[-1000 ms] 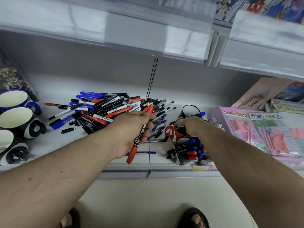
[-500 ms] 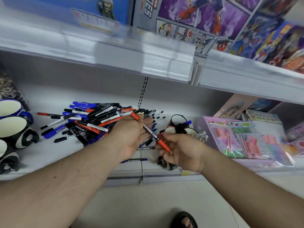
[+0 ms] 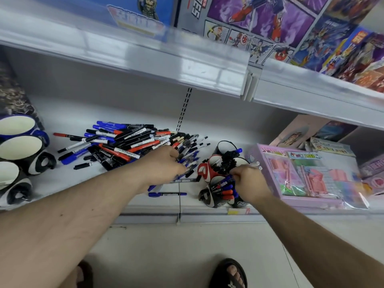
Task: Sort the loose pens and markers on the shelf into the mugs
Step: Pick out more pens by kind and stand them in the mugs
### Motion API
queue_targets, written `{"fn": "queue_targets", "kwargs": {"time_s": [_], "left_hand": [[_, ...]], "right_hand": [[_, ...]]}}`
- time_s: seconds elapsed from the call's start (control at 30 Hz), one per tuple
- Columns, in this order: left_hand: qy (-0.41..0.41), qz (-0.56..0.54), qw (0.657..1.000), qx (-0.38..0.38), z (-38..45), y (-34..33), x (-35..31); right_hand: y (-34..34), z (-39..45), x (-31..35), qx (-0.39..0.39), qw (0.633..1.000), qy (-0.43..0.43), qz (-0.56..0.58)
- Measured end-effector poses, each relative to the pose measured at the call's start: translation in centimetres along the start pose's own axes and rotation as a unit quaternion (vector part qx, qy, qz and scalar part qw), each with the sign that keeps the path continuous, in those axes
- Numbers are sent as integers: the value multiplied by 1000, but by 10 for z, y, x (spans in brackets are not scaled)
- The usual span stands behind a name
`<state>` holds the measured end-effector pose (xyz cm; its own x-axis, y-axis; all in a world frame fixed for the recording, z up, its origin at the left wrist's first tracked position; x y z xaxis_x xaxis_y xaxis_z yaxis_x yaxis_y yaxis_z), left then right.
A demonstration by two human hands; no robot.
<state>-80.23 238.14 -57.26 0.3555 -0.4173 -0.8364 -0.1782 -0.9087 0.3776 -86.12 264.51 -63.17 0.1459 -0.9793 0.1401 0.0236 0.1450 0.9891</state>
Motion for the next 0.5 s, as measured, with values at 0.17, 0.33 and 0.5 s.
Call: {"fn": "queue_targets", "kwargs": {"time_s": [0.17, 0.33, 0.5], "left_hand": [[4, 25, 1000, 2, 0, 7, 6], [20, 79, 996, 35, -4, 19, 9], [18, 124, 992, -6, -8, 60, 13]], "right_hand": [[-40, 6, 0, 64, 996, -19, -62], [-47, 9, 7, 132, 983, -5, -131], [-39, 26, 36, 77, 989, 35, -118]]}}
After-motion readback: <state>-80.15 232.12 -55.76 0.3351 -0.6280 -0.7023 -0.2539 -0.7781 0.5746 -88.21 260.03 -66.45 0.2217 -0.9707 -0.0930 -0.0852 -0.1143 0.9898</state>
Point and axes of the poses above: each hand's wrist, its own z-axis towards the middle knuckle, its own y-axis out of the back of the hand, x = y × z, the point moved 1 cm from there along z, towards the middle knuckle, and after that the axes turned 5 degrees about -x, right-handed, at the moved point
